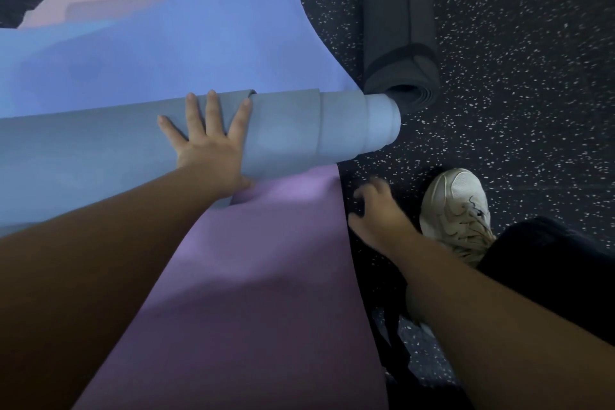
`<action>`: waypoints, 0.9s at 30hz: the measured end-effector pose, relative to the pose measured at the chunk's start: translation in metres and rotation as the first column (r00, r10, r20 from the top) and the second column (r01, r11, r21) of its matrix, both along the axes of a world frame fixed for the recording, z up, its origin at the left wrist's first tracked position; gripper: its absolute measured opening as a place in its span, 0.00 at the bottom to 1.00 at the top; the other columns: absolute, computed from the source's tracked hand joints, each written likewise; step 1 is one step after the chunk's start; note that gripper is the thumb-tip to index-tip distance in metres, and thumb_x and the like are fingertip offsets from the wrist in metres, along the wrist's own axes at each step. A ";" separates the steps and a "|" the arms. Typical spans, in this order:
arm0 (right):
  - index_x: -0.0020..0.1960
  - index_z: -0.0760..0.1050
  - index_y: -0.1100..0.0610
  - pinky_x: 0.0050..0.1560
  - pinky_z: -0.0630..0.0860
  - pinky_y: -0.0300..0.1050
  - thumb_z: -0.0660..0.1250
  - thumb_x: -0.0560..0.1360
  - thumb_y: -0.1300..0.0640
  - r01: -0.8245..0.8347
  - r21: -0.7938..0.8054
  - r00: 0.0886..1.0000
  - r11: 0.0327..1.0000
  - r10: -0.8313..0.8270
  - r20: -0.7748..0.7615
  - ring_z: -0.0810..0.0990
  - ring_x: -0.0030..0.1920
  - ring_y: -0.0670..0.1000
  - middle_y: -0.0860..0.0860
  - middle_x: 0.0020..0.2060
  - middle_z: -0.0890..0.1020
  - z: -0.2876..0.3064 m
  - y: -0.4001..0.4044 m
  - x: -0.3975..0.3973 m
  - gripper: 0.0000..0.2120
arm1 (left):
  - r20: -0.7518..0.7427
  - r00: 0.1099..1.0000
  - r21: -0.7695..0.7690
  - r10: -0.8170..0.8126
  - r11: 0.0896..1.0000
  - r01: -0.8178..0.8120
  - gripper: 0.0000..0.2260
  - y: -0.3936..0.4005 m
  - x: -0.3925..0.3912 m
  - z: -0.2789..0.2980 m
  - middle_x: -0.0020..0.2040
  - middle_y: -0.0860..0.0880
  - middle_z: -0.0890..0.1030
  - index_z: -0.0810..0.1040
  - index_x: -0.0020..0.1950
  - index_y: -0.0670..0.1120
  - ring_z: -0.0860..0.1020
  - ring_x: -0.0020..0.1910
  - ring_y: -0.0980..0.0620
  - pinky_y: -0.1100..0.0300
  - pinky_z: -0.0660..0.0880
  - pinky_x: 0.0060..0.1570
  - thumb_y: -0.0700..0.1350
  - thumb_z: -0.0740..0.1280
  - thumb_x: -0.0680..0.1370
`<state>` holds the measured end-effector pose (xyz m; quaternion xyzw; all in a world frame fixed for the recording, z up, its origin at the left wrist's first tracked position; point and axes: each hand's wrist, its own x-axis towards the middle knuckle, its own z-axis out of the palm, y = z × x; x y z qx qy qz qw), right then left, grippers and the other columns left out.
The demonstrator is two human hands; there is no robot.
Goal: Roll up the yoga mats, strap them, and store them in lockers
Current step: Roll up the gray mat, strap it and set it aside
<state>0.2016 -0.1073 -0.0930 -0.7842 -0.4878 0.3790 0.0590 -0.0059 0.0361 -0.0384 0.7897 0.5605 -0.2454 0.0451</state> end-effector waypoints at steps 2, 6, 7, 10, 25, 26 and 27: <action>0.60 0.71 0.59 0.62 0.69 0.44 0.66 0.76 0.59 -0.080 -0.082 0.997 0.993 0.081 0.007 0.68 0.68 0.54 0.53 0.76 0.55 -0.012 -0.025 -0.005 0.14 | 0.006 1.000 0.006 -0.005 1.000 0.005 0.56 -0.001 -0.001 -0.001 0.76 0.39 0.33 0.26 0.73 0.54 0.34 0.74 0.34 0.27 0.42 0.65 0.67 0.69 0.69; 0.65 0.68 0.57 0.65 0.68 0.46 0.68 0.75 0.57 -0.184 -0.128 0.974 0.975 0.198 0.111 0.61 0.72 0.53 0.52 0.75 0.56 -0.021 -0.056 -0.004 0.20 | 0.017 1.000 0.008 -0.008 1.000 0.008 0.56 0.000 -0.001 -0.002 0.76 0.39 0.33 0.26 0.74 0.54 0.34 0.74 0.34 0.27 0.42 0.65 0.67 0.69 0.69; 0.66 0.67 0.56 0.63 0.69 0.46 0.68 0.75 0.58 -0.188 -0.130 0.967 0.974 0.206 0.147 0.63 0.69 0.53 0.53 0.72 0.59 -0.021 -0.058 -0.003 0.21 | 0.017 1.000 0.007 -0.007 1.000 0.007 0.56 0.001 -0.002 -0.002 0.76 0.39 0.33 0.26 0.73 0.54 0.33 0.74 0.34 0.27 0.42 0.65 0.67 0.69 0.69; 0.66 0.67 0.56 0.56 0.73 0.46 0.67 0.76 0.59 -0.151 -0.153 0.970 0.977 0.176 0.166 0.71 0.59 0.53 0.54 0.63 0.67 -0.020 -0.057 -0.002 0.20 | 0.012 1.000 0.006 -0.007 1.000 0.007 0.56 0.000 -0.002 -0.003 0.76 0.39 0.32 0.25 0.73 0.54 0.33 0.74 0.34 0.27 0.42 0.65 0.67 0.69 0.69; 0.59 0.70 0.56 0.49 0.73 0.44 0.68 0.74 0.56 -0.234 -0.225 0.965 0.946 0.255 0.068 0.73 0.52 0.50 0.52 0.55 0.72 -0.032 -0.090 -0.006 0.15 | 0.018 1.000 0.014 -0.009 1.000 0.008 0.56 0.000 -0.003 -0.004 0.76 0.39 0.32 0.25 0.73 0.54 0.33 0.74 0.34 0.26 0.42 0.65 0.66 0.69 0.69; 0.59 0.69 0.56 0.50 0.73 0.45 0.67 0.75 0.58 -0.240 -0.226 0.962 0.944 0.263 0.076 0.73 0.53 0.51 0.52 0.56 0.72 -0.033 -0.093 -0.007 0.14 | 0.018 1.000 0.015 -0.010 1.000 0.010 0.56 0.000 -0.003 -0.005 0.76 0.39 0.32 0.25 0.73 0.54 0.33 0.74 0.34 0.26 0.42 0.65 0.66 0.69 0.69; 0.60 0.69 0.57 0.51 0.74 0.46 0.66 0.76 0.59 -0.238 -0.219 0.962 0.946 0.261 0.084 0.74 0.53 0.51 0.53 0.57 0.72 -0.033 -0.096 -0.007 0.14 | 0.020 1.000 0.015 -0.011 1.000 0.011 0.56 -0.001 -0.003 -0.005 0.76 0.39 0.32 0.26 0.73 0.54 0.33 0.74 0.34 0.26 0.42 0.65 0.66 0.69 0.69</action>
